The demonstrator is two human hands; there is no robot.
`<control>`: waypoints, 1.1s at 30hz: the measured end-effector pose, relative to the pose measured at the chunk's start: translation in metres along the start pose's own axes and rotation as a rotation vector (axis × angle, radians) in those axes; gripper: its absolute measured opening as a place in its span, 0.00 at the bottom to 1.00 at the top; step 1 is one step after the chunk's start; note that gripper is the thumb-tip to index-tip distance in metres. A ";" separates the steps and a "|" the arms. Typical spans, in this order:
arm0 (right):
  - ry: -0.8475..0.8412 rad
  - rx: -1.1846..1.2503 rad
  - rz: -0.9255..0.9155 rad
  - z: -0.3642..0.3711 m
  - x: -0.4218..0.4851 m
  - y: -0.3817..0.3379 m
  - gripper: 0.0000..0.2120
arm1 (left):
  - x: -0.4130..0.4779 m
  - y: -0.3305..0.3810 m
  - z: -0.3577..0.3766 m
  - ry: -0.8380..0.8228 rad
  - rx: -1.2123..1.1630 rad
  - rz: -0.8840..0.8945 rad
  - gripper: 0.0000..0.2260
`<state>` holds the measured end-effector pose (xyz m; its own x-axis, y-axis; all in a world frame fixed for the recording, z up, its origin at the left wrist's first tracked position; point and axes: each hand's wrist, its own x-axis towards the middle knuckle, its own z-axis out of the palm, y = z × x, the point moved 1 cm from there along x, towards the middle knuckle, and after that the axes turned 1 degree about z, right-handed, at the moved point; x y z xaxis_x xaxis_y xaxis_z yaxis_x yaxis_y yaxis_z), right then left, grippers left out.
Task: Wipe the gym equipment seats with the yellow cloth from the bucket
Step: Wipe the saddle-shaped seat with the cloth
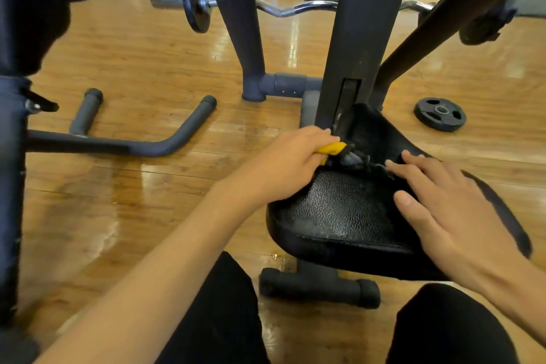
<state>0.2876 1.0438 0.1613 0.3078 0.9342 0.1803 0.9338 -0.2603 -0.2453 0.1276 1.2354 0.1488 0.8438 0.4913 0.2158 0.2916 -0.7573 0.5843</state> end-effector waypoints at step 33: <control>0.010 -0.049 -0.008 0.003 0.000 -0.004 0.46 | -0.131 0.043 0.086 0.668 0.214 0.142 0.16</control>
<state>0.2836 1.0451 0.1597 0.3015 0.9339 0.1921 0.9441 -0.2643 -0.1969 0.0681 1.1018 0.0784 0.4438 0.4887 0.7511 0.3391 -0.8675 0.3640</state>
